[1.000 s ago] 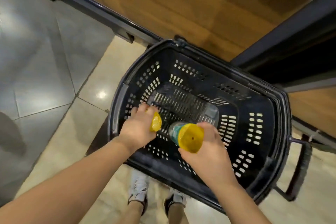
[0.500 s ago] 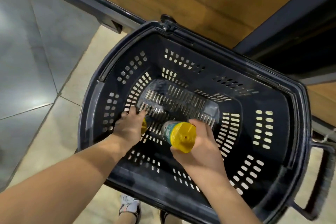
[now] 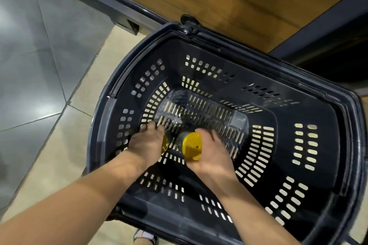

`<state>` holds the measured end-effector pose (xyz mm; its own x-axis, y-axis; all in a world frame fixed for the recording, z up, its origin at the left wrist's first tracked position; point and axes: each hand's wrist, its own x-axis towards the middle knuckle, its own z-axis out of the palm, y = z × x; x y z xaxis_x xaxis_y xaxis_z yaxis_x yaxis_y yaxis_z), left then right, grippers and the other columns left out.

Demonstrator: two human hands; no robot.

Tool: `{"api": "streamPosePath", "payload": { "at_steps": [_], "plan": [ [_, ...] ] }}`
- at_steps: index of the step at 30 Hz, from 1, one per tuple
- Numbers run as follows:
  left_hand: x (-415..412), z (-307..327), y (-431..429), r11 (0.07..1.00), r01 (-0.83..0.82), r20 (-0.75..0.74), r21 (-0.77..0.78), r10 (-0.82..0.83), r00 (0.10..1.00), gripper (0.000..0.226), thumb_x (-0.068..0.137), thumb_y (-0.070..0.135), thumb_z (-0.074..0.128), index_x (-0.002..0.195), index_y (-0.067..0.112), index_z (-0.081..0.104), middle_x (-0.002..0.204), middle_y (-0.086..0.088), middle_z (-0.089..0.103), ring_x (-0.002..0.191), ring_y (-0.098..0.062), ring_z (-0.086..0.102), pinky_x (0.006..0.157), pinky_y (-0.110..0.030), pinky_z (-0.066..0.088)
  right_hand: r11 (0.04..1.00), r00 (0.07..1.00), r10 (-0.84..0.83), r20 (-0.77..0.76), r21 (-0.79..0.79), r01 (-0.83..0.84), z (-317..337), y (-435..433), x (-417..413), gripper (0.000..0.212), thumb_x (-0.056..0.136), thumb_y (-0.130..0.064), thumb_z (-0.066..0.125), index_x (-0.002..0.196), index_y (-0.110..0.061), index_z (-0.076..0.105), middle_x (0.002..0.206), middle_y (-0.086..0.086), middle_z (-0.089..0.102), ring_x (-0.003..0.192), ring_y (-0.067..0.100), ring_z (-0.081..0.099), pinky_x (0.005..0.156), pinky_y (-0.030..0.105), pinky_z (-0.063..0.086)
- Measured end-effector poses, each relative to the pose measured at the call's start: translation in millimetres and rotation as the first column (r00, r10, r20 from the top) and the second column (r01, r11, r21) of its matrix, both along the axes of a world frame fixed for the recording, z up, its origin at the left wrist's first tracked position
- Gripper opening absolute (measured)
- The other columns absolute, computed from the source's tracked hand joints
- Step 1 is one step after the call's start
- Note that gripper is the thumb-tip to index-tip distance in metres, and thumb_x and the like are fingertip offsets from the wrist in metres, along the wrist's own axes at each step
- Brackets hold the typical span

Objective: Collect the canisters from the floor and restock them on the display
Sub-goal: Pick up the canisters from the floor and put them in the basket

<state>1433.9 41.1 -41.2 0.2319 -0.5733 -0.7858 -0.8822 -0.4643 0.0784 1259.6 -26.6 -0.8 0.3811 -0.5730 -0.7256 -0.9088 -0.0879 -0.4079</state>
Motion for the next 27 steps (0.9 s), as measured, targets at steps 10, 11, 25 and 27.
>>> {"api": "streamPosePath", "payload": {
  "at_steps": [10,11,25,27],
  "plan": [
    [7.0,23.2,7.2,0.994,-0.066,-0.072,-0.092,0.059,0.996,0.045,0.098,0.037,0.055,0.139,0.025,0.042,0.138,0.001,0.040,0.127,-0.022,0.043,0.094,-0.039,0.049,0.991,0.989,0.130,-0.064,-0.008,-0.131,-67.7,33.8,27.2,0.083,0.083,-0.023,0.080,0.149,-0.026,0.031,0.150,0.002,0.040,0.131,0.026,0.047,0.111,0.036,0.041],
    [6.5,23.8,8.7,0.993,-0.062,-0.071,-0.097,0.055,0.996,0.044,0.099,0.038,0.054,0.139,0.024,0.041,0.138,0.001,0.039,0.126,-0.023,0.044,0.093,-0.040,0.050,0.991,0.989,0.132,-0.067,-0.006,-0.133,-72.1,35.9,27.8,0.082,0.084,-0.022,0.080,0.149,-0.026,0.031,0.149,0.002,0.040,0.130,0.026,0.048,0.111,0.037,0.043],
    [-8.8,118.2,-14.2,0.986,-0.036,-0.100,-0.161,0.020,0.995,0.052,0.099,0.040,0.055,0.145,0.024,0.038,0.143,0.000,0.036,0.132,-0.022,0.040,0.101,-0.040,0.049,0.997,0.998,0.060,0.032,-0.041,-0.059,41.6,-9.8,1.5,0.067,0.092,-0.042,0.070,0.149,-0.031,0.037,0.154,0.000,0.040,0.142,0.024,0.039,0.117,0.039,0.035],
    [-13.6,152.8,-22.5,0.976,-0.007,-0.100,-0.219,-0.016,0.995,0.052,0.099,0.042,0.053,0.145,0.024,0.038,0.143,0.001,0.036,0.134,-0.022,0.039,0.103,-0.039,0.047,0.994,0.997,0.031,0.070,-0.107,-0.023,89.9,-25.6,-6.1,0.060,0.093,-0.041,0.069,0.146,-0.035,0.041,0.149,-0.004,0.044,0.138,0.023,0.044,0.115,0.038,0.038]
  ]
}}
